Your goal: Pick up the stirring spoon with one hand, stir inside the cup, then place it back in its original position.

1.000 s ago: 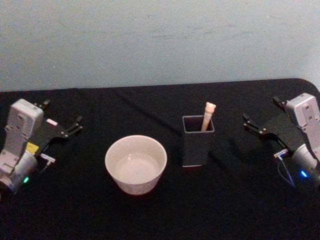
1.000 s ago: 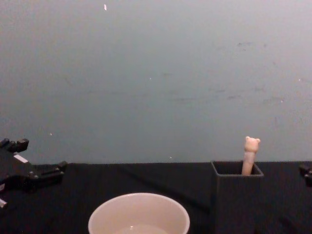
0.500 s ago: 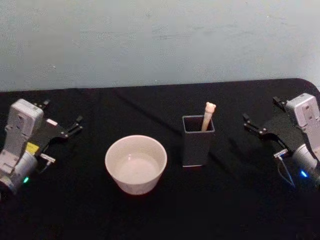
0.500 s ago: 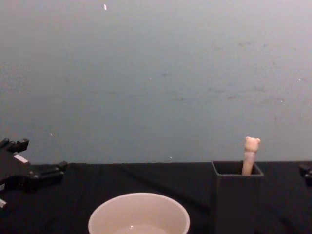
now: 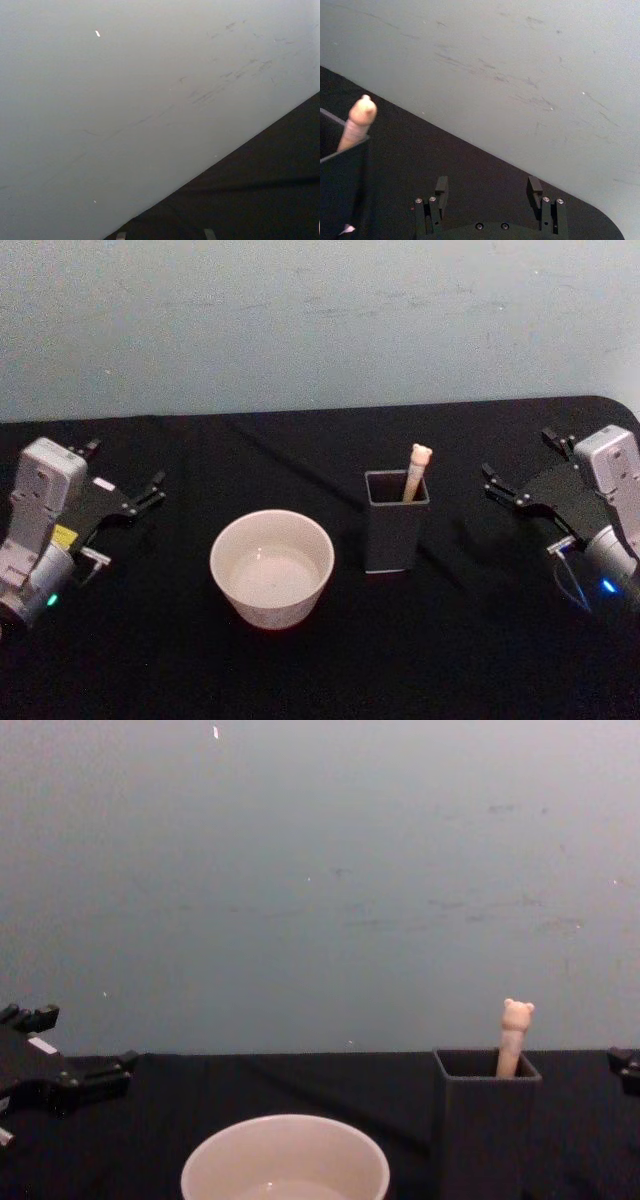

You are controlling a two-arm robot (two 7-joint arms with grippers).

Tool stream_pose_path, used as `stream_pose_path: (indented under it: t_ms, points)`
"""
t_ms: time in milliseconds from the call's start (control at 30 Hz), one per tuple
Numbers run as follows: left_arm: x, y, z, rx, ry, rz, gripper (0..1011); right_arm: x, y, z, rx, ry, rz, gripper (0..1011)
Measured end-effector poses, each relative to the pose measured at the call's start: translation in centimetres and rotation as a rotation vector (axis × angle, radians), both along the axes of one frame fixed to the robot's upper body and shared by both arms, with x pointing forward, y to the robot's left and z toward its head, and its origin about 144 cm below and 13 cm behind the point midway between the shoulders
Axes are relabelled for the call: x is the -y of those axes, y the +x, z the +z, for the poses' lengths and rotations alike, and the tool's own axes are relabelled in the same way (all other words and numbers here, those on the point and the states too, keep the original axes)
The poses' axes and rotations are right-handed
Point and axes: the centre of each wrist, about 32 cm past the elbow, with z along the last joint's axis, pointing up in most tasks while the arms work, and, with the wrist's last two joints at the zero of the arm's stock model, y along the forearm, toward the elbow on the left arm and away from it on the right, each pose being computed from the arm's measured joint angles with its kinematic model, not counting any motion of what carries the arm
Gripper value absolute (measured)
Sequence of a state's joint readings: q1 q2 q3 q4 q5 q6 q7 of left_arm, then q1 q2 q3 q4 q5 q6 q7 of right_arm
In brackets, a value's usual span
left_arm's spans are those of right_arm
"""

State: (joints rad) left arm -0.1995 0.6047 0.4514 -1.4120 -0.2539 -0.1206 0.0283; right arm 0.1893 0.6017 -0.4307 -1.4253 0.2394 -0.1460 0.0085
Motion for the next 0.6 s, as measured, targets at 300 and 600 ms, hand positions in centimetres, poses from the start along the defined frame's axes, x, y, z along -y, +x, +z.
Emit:
stream_pose_path:
  t_ms: [300, 600]
  points:
    - [0.0, 0.0, 0.0, 0.0, 0.0, 0.0, 1001, 1.8, -1.0, 1.2, -0.056, 0.06, 0.11, 1002]
    - [0.0, 0.0, 0.0, 0.0, 0.0, 0.0, 1001, 3.6, -2.2, 2.6, -0.114, 0.147, 0.254, 1002]
